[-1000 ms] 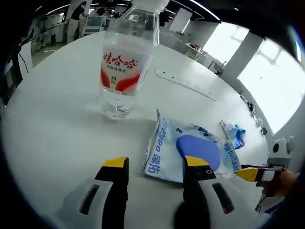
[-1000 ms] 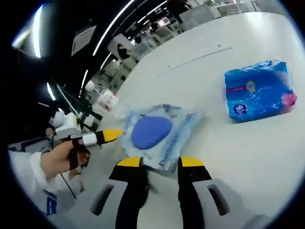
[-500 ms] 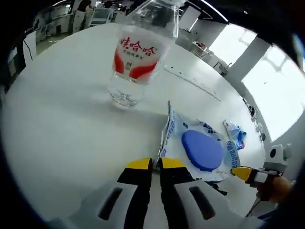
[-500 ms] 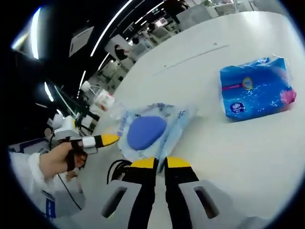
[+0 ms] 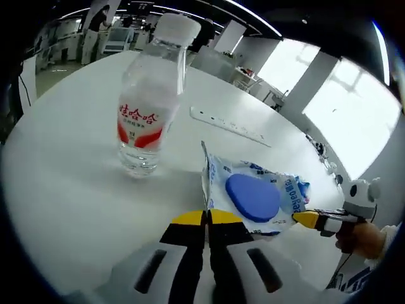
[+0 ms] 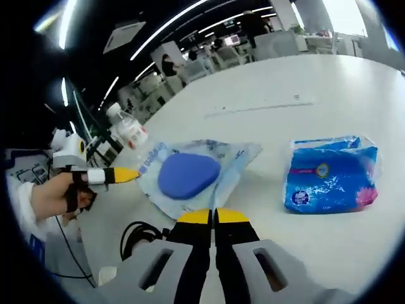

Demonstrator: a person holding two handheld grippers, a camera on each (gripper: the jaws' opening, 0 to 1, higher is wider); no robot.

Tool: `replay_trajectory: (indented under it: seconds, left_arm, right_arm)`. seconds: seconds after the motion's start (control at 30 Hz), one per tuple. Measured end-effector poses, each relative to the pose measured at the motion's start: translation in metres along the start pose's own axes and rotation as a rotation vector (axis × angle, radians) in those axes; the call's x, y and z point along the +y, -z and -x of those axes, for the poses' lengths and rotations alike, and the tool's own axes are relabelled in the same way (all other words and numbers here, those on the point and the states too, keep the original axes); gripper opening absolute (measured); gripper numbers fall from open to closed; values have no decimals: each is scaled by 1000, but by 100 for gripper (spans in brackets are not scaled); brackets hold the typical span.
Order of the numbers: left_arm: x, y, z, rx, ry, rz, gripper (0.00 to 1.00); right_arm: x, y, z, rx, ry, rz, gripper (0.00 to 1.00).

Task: Arrange the tabletop items into an orderly group along one side of the table until the central work area is clear of visible clutter.

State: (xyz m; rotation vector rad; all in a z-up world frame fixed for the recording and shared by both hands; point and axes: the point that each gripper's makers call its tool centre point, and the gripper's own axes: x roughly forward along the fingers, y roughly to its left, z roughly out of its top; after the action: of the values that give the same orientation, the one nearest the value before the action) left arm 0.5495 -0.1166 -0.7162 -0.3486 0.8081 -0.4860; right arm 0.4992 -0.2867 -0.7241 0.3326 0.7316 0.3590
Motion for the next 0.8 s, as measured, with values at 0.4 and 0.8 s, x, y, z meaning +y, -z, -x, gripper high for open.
replay_trajectory:
  seconds: [0.4,0.8]
  left_arm:
    - [-16,-5,-17,-14,45,-21,0]
    - [-12,7,-24,40,19,-87,0]
  right_arm:
    - [-28,-19,-13,10,58,67,0]
    - [-38,-1,-23,70,98,21,0]
